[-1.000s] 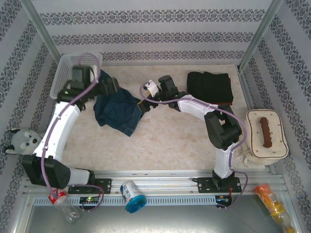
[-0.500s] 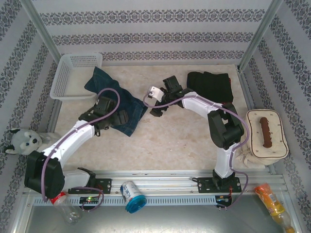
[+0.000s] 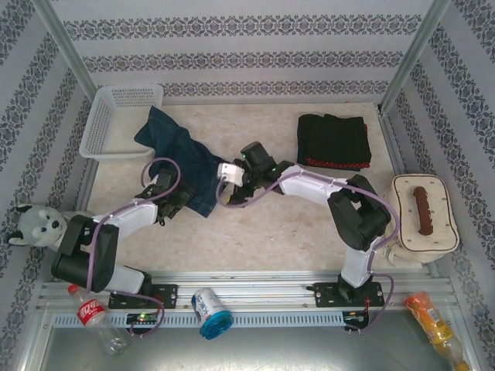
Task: Fold and stack the skirts
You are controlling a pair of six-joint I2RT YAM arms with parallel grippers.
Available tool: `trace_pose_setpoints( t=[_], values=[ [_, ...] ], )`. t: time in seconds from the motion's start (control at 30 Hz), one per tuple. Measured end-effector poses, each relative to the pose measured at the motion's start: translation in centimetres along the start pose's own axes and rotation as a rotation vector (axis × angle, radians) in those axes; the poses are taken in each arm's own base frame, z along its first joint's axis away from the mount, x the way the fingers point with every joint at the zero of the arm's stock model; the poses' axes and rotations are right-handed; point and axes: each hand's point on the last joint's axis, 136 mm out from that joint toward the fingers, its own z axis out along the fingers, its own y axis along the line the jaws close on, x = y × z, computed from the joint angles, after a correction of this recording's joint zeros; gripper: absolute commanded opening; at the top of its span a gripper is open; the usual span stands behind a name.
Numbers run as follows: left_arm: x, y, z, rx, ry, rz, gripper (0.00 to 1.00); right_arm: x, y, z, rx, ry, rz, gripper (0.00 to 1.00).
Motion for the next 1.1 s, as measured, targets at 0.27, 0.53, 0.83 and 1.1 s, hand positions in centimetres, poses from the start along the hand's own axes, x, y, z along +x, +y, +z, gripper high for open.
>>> trace_pose_setpoints(
  t=[0.27, 0.53, 0.83, 1.1],
  values=[
    [1.0, -1.9, 1.4, 0.092, 0.1, -0.061, 0.0, 1.0, 0.3, 0.1, 0.102, 0.013, -0.054, 0.98],
    [-3.3, -8.4, -7.1, 0.362, 0.0, -0.078, 0.0, 2.7, -4.4, -0.8, 0.218, 0.024, -0.029, 0.98],
    [-5.5, -8.2, -11.7, 0.442, -0.023, -0.166, 0.0, 0.4, -4.5, 3.4, 0.134, -0.041, -0.091, 0.98],
    [-6.9, -10.2, -14.5, 0.499, -0.032, -0.166, 0.0, -3.0, -1.2, 4.7, 0.031, -0.124, -0.154, 0.98]
  ],
)
